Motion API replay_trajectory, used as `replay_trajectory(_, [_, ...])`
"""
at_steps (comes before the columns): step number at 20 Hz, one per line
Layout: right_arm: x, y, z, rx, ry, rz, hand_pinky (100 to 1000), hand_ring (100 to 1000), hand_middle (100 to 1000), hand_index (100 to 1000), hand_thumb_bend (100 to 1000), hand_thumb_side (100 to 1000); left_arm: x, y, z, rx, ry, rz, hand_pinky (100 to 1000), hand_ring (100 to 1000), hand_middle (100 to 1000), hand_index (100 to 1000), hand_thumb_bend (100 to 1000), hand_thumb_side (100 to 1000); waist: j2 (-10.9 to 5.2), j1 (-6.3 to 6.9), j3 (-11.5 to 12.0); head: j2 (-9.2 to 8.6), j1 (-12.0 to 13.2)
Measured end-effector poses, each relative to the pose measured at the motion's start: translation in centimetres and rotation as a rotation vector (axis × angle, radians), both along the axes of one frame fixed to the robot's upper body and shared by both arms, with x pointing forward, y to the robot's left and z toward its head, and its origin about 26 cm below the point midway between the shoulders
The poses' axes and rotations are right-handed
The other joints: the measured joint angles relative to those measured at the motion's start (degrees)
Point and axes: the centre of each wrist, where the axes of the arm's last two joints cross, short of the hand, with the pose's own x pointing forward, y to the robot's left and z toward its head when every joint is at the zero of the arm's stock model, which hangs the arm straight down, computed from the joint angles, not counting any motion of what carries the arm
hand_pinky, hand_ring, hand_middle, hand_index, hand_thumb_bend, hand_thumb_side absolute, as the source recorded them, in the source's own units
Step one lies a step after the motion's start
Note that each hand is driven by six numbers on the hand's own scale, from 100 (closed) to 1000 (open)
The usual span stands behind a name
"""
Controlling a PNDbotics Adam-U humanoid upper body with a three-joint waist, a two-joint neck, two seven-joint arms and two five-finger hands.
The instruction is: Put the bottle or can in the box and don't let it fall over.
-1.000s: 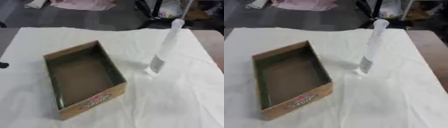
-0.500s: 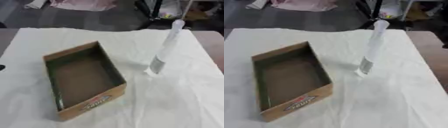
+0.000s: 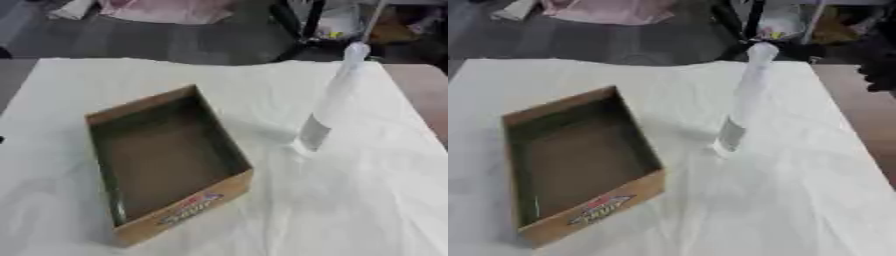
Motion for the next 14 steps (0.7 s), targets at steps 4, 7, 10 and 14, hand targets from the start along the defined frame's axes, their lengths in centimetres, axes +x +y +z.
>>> replay_trajectory(4, [0.3,0.2,0.2,0.003,0.006,0.007,920,989,1000,876,275,454,0.0,0.0,0.0,0.002,-0.001,-0.005,679,545,662,833,120,770,0.0,0.01,0.3,-0.29,-0.6])
replay_trajectory(7, [0.6,0.5,0.3,-0.002,0.015,0.014,921,992,1000,879,279,450,0.1,-0.1,0.1,0.002,-0.004,-0.008,679,545,662,833,119,770,0.0,0.0,0.6,-0.35,-0.9])
replay_trajectory(10, [0.8,0.8,0.2,-0.005,0.023,0.02,921,992,1000,881,284,444,0.1,-0.1,0.1,0.002,-0.005,-0.01,679,545,662,833,119,770,0.0,-0.02,0.8,-0.35,-1.1])
replay_trajectory(14, [1.0,1.1,0.1,-0.004,0.029,0.031,921,998,1000,884,288,438,0.1,-0.2,0.1,0.003,-0.004,-0.015,679,545,662,833,119,770,0.0,-0.16,1.0,-0.35,-1.4])
